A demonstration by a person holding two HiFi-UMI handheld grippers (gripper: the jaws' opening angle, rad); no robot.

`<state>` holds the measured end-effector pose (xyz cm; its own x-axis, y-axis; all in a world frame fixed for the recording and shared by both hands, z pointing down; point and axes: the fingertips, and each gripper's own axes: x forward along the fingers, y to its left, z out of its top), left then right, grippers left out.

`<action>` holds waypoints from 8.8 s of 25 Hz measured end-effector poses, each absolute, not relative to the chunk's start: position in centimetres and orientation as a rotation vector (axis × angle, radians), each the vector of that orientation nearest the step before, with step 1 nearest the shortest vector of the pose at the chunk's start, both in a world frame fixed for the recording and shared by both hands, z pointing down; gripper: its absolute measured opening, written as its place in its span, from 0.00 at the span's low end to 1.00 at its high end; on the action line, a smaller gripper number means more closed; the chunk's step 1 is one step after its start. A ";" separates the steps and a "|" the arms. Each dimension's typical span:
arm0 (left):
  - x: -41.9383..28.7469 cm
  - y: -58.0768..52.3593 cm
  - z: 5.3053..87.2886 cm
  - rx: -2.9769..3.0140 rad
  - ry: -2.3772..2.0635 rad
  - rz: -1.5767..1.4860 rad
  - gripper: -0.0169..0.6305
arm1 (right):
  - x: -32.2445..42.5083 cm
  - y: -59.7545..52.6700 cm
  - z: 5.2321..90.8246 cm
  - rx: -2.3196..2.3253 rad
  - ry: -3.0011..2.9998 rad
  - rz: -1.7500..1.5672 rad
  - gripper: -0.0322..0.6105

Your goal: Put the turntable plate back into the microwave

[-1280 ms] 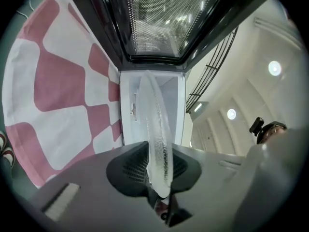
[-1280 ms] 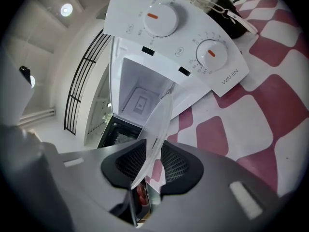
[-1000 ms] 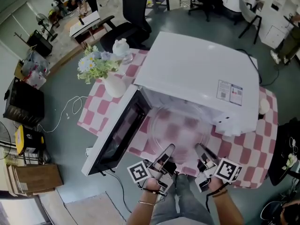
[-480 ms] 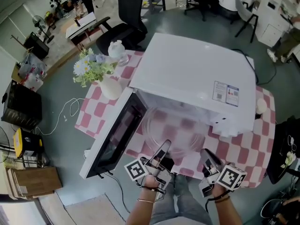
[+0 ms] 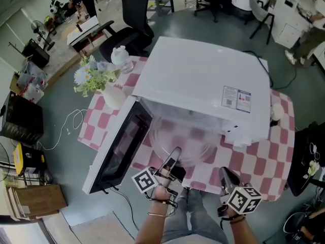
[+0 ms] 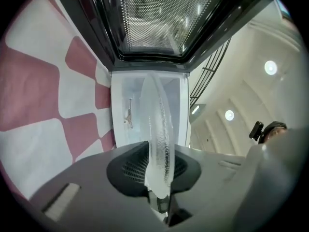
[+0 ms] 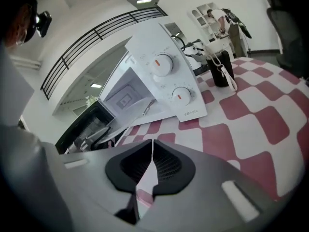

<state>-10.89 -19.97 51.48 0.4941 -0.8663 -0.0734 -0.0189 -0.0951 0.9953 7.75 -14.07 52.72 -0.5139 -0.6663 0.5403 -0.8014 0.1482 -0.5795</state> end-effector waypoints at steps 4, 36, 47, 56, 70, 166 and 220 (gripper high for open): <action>-10.7 -20.6 51.5 1.513 -0.816 -0.852 0.09 | 8.0 -13.4 53.3 1.471 -2.214 1.199 0.07; -9.7 -27.1 51.4 1.516 -0.838 -0.820 0.09 | 8.2 -13.8 55.8 1.494 -2.093 0.998 0.06; -9.4 -29.5 51.3 1.492 -0.838 -0.823 0.09 | 8.1 -14.4 56.0 1.486 -2.085 1.024 0.07; -9.4 -31.2 51.4 1.473 -0.847 -0.815 0.09 | 8.4 -14.9 56.2 1.486 -2.080 1.037 0.06; -8.2 -33.7 51.5 1.470 -0.826 -0.800 0.09 | 9.1 -15.5 56.3 1.499 -2.071 1.057 0.06; -6.7 -37.7 53.8 1.544 -1.021 -0.238 0.47 | 8.7 -18.3 55.3 1.433 -2.130 1.102 0.07; -6.3 -32.6 53.8 1.531 -1.086 -0.115 0.54 | 8.4 -14.0 54.6 1.427 -2.138 1.076 0.07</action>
<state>-6.26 -32.58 53.82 0.5598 -0.6717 0.4852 -0.5556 0.1300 0.8212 8.45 -13.95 54.55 -0.4296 -0.6268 0.6501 -0.8955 0.2030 -0.3960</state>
